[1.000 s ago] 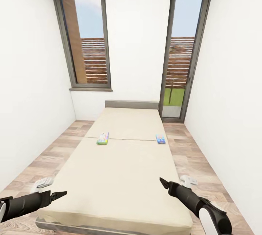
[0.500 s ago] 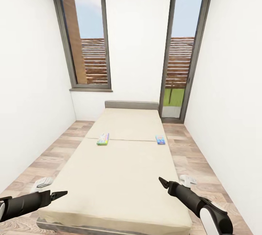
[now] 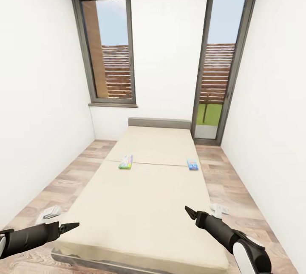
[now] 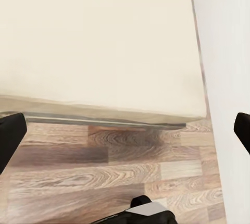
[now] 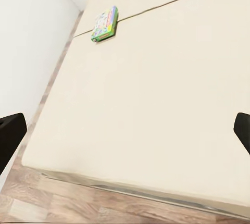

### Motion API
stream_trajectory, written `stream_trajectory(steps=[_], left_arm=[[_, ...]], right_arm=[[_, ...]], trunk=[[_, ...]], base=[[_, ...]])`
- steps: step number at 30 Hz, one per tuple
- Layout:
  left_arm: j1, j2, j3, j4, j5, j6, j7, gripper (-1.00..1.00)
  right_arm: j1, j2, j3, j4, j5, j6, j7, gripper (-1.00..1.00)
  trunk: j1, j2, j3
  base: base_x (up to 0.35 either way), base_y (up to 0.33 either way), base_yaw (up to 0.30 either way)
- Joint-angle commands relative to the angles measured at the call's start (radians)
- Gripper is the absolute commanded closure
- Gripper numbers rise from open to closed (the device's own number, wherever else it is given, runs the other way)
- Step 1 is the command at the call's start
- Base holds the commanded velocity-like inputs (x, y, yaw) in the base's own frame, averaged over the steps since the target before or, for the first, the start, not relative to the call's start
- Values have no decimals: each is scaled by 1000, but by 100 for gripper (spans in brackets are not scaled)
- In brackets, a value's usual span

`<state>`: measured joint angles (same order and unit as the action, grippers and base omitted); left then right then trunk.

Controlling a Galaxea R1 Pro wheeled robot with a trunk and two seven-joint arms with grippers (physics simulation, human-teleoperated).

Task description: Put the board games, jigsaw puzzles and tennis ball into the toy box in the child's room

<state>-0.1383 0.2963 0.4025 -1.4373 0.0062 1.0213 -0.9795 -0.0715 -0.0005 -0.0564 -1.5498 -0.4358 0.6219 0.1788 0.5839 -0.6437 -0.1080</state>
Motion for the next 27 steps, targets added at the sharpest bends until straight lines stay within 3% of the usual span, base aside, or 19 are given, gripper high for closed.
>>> stream_trajectory(steps=[1,9,27], left_arm=[[-1,0,1,0,0,8,-3,-100],[-1,0,0,0,0,7,-4,-100],[-1,-3,-1,0,0,6,-4,-100]], right_arm=[[-1,1,-2,-1,-1,6,4,-100],[0,-1,-2,0,-1,5,5,-100],[0,-5,-2,0,-1,4,5,-100]], trunk=[[-4,6,1],[-34,62,26],[-103,188,83]], base=[[0,0,247],[0,0,187],[0,0,20]])
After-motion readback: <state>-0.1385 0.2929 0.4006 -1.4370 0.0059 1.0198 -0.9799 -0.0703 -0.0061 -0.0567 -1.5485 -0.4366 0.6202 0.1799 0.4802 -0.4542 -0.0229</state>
